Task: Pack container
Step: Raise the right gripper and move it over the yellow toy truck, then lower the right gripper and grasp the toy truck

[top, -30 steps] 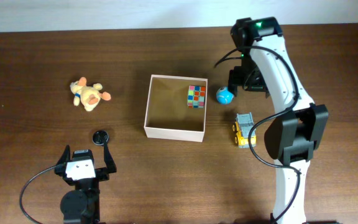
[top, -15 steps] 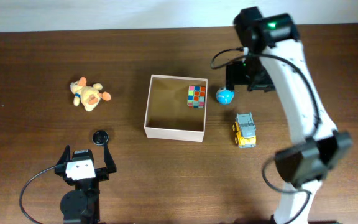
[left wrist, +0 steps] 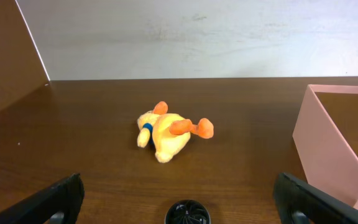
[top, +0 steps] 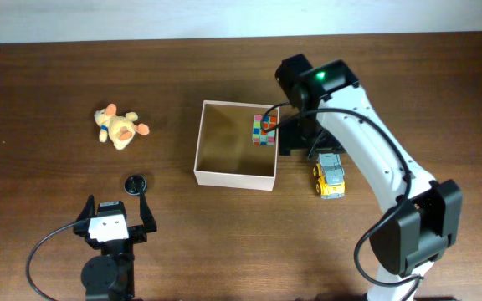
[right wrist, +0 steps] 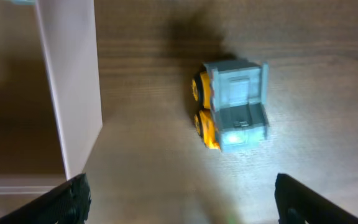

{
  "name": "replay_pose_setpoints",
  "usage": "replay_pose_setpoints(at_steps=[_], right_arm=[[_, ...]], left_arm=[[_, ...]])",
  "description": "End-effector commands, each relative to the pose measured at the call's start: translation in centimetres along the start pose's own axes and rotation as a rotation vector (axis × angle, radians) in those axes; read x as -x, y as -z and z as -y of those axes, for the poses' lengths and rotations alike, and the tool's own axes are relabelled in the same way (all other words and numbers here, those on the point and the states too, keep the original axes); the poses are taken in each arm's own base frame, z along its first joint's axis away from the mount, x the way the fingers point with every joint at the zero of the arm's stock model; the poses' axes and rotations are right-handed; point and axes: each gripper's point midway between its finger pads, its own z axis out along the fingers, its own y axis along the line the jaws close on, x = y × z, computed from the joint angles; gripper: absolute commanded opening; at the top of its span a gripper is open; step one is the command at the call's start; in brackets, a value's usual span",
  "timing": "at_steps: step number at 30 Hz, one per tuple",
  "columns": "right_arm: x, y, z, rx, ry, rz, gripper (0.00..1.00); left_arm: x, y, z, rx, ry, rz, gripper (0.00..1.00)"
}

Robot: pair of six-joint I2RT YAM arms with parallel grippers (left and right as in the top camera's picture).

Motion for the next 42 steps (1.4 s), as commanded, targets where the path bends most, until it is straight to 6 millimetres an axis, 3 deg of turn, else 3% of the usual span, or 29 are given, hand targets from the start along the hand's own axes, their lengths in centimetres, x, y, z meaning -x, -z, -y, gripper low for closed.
replay_pose_setpoints(at_steps=[1, 11, 21, 24, 28, 32, 42], right_arm=[[0.4, -1.7, 1.6, -0.058, -0.1, 0.011, 0.89], [2.3, -6.7, 5.3, -0.045, -0.186, 0.025, 0.89], [4.2, -7.1, 4.9, 0.062, 0.033, 0.069, 0.89], [3.7, -7.7, 5.5, 0.066, 0.047, 0.049, 0.89], [1.6, -9.8, 6.7, 0.065, 0.022, -0.032, 0.89], [0.1, -10.9, 6.1, 0.122, 0.053, -0.084, 0.89], [0.5, -11.0, 5.5, 0.152, 0.075, -0.065, 0.89]], left_arm=[[-0.1, 0.0, 0.2, -0.01, 0.006, 0.0, 0.99], [-0.1, 0.0, 0.2, -0.01, 0.006, 0.0, 0.99], [-0.1, 0.0, 0.2, -0.01, 0.006, 0.0, 0.99], [-0.1, 0.0, 0.2, -0.01, 0.006, 0.0, 0.99], [-0.1, 0.0, 0.2, -0.01, 0.006, 0.0, 0.99], [-0.1, 0.0, 0.2, -0.01, 0.006, 0.0, 0.99], [-0.1, 0.0, 0.2, -0.01, 0.006, 0.0, 0.99]])
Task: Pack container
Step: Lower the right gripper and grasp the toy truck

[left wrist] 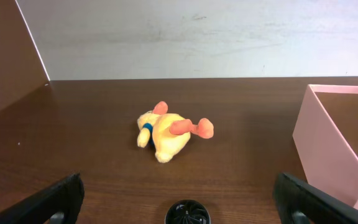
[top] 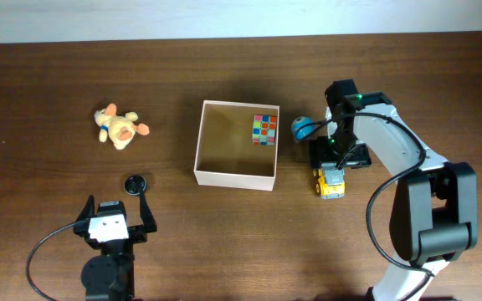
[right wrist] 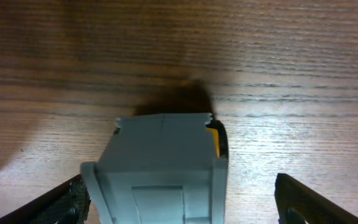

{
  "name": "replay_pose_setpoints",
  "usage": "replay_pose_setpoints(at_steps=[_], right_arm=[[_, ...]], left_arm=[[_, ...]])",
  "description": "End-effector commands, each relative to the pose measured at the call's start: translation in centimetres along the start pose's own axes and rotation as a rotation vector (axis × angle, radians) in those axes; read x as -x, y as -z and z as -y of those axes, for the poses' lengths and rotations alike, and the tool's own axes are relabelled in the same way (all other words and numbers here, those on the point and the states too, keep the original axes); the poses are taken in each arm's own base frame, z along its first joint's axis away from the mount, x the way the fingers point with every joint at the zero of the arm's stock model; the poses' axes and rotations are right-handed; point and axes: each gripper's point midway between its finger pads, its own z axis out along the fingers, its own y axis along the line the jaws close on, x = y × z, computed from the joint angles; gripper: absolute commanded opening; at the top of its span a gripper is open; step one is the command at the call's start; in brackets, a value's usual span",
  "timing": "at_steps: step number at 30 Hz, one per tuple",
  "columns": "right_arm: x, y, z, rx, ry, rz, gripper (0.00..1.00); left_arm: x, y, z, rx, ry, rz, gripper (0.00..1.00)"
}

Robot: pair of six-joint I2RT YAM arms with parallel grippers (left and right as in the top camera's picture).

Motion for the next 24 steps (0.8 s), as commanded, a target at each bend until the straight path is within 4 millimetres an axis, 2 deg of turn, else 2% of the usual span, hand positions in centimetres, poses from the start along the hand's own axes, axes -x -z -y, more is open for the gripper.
replay_pose_setpoints(at_steps=[1, 5, 11, 24], right_arm=[[-0.11, -0.04, -0.29, 0.02, 0.013, -0.002, 0.89], [-0.13, -0.04, -0.34, 0.023, 0.013, -0.003, 0.87], [-0.12, -0.04, -0.35, 0.023, 0.005, -0.003, 0.73], [0.05, -0.04, -0.37, 0.024, 0.005, 0.004, 0.61]], left_arm=[[-0.1, -0.01, 0.16, -0.01, 0.006, 0.001, 0.99], [-0.1, -0.01, 0.16, -0.01, 0.006, 0.001, 0.99], [-0.1, -0.01, 0.16, -0.01, 0.006, 0.001, 0.99], [-0.1, -0.01, 0.16, -0.01, 0.006, 0.001, 0.99]])
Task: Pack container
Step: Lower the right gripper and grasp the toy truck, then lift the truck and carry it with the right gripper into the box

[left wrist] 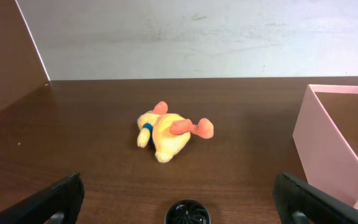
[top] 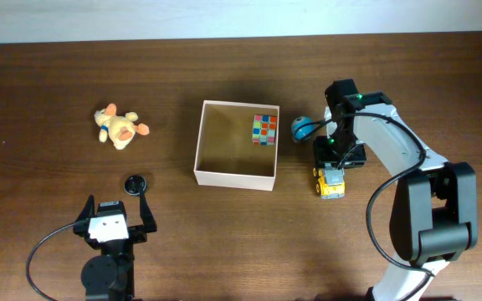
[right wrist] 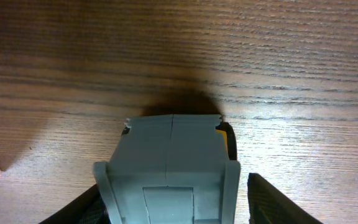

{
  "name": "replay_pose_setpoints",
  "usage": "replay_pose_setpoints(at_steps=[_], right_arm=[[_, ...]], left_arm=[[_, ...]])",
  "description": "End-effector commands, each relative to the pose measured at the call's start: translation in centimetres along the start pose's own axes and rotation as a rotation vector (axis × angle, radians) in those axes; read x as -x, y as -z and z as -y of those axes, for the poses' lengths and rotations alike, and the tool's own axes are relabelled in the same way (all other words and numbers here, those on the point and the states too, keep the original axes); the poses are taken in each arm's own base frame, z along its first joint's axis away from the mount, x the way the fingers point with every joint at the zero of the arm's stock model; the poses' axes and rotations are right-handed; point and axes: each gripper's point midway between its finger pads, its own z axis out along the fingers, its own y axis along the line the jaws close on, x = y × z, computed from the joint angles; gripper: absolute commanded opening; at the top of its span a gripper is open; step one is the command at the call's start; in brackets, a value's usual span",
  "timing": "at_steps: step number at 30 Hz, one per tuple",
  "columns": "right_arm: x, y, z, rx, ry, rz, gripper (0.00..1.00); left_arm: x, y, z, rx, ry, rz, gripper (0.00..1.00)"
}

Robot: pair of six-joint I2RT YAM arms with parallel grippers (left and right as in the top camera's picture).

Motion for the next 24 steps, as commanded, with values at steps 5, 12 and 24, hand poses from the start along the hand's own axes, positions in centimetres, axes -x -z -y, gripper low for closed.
replay_pose_setpoints(at_steps=[5, 12, 24], right_arm=[[-0.01, -0.04, -0.05, 0.006, -0.002, 0.002, 0.61], [0.26, -0.04, -0.08, 0.007, -0.001, 0.013, 0.56], [0.67, -0.02, -0.13, 0.009, 0.0, 0.03, 0.46]], left_arm=[[-0.11, -0.01, 0.17, -0.01, 0.006, 0.0, 0.99], [-0.11, -0.01, 0.17, -0.01, 0.006, 0.0, 0.99], [-0.11, -0.01, 0.17, -0.01, 0.006, 0.0, 0.99]])
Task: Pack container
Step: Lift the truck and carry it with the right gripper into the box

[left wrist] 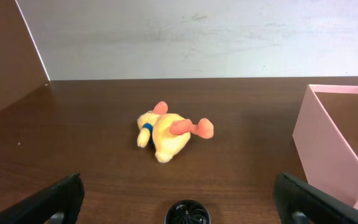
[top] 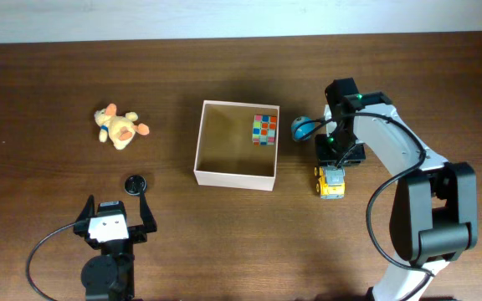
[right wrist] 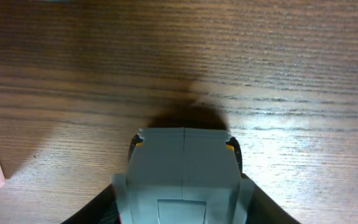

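Observation:
The open pink-white box (top: 235,176) stands mid-table with a coloured cube (top: 264,130) in its far right corner. A yellow toy truck with a grey bed (top: 330,180) lies right of the box; in the right wrist view the truck (right wrist: 184,168) fills the space between the fingers (right wrist: 98,208), which press its sides. My right gripper (top: 335,157) is shut on it, still on the table. A plush duck (top: 120,127) lies far left, also in the left wrist view (left wrist: 169,132). My left gripper (left wrist: 179,202) rests open at the near edge.
A blue ball (top: 299,128) lies between the box's right wall and the right arm. A small black disc (top: 135,183) sits just ahead of the left gripper (top: 111,224). The box's wall (left wrist: 331,143) shows at the right in the left wrist view.
The right gripper's fingers have drawn in from beside the truck to touching both of its sides. The truck, box, duck and left arm have not moved.
The right gripper was at the box's right wall beside the cube, with the truck nearby on the table. Then it stood open right over the truck. Its fingers then narrowed around the grey bed, and now they grip it.

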{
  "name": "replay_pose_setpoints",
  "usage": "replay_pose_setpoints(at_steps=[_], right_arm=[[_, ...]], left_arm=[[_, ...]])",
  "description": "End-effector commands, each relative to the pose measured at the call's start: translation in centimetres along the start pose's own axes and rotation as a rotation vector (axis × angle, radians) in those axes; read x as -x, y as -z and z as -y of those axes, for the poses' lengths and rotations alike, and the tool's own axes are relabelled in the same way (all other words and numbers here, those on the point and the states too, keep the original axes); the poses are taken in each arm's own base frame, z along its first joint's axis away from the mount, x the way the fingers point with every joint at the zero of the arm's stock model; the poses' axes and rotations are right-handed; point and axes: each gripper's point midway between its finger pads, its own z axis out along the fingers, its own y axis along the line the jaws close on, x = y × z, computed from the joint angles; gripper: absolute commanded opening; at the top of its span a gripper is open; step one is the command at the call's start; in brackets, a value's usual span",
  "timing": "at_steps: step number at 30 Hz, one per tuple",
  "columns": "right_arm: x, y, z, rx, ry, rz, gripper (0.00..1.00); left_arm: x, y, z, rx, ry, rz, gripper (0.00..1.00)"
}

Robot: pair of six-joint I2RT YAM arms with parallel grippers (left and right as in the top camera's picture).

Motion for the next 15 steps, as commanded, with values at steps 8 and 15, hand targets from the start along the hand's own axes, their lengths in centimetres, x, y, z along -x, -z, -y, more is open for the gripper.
replay_pose_setpoints(at_steps=[8, 15], right_arm=[[0.4, -0.02, -0.11, 0.008, -0.001, 0.019, 0.46], [0.94, 0.51, -0.2, 0.01, 0.0, 0.034, 0.45]], left_arm=[[-0.1, -0.01, 0.16, -0.01, 0.006, 0.001, 0.99], [-0.1, -0.01, 0.16, -0.01, 0.006, 0.001, 0.99]])
